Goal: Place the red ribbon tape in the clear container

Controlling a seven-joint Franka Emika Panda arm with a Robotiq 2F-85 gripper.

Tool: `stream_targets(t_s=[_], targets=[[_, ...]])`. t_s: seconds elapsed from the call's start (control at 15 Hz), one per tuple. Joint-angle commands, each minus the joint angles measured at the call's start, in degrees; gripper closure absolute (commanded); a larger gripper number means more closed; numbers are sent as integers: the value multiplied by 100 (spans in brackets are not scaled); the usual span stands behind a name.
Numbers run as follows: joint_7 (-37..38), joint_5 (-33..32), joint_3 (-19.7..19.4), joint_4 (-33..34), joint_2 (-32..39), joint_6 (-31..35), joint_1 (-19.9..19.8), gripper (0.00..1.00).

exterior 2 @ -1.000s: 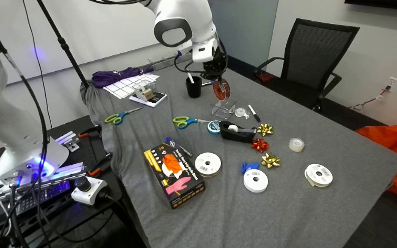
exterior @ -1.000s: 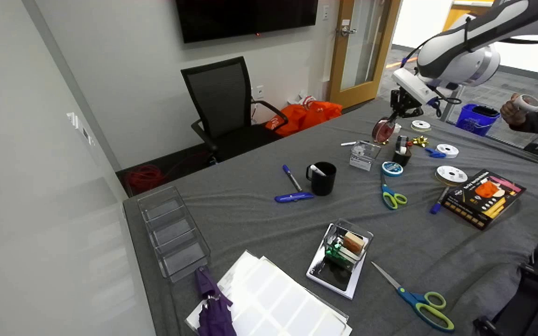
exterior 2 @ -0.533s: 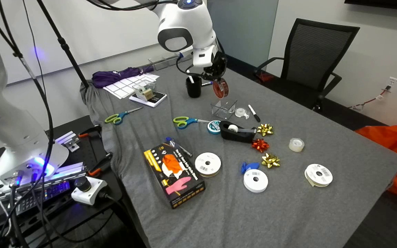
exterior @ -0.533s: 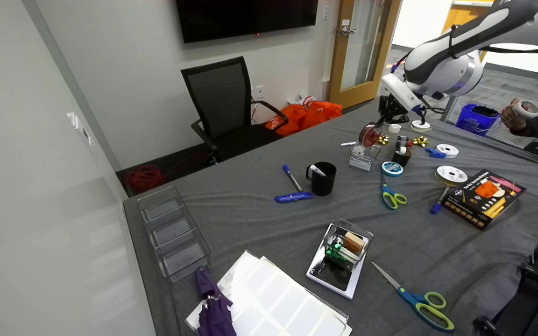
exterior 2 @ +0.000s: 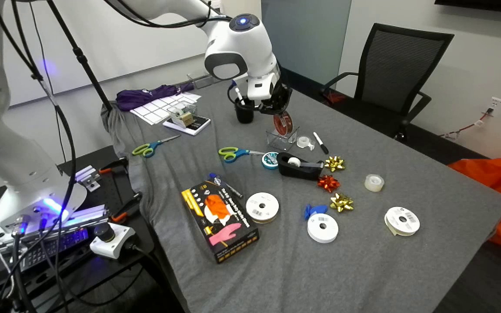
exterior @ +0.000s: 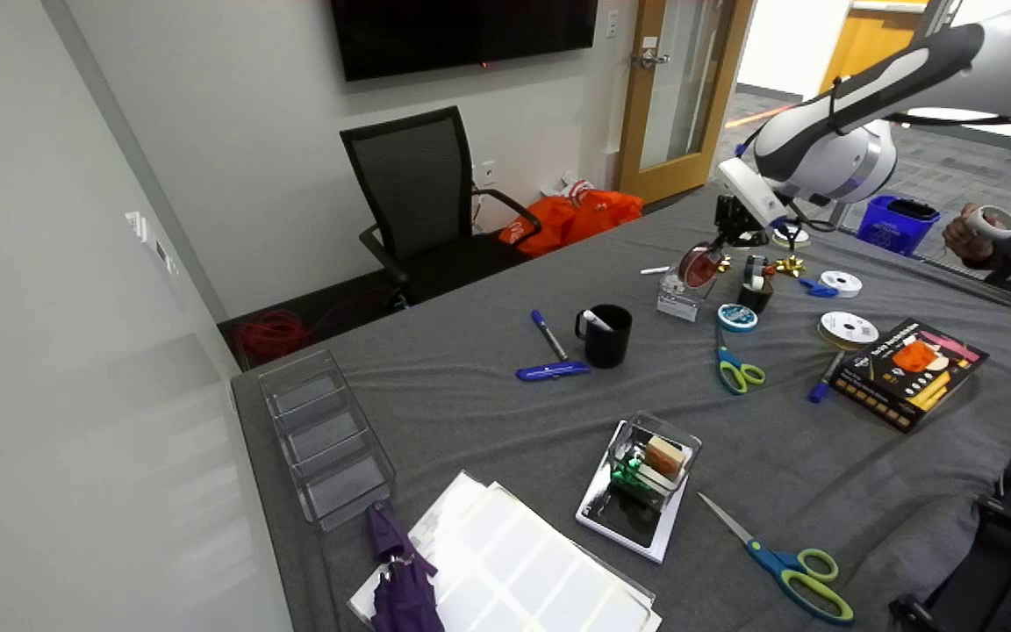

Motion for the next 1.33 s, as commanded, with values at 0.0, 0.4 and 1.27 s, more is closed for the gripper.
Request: stream_targets(t_s=[0.0, 0.4, 1.27], targets=[[-265, 185, 196, 85, 228, 267, -139, 99], [-326, 149, 230, 30, 382, 501, -98, 71], [-1657, -250, -240, -1129, -1005, -491, -374, 0]])
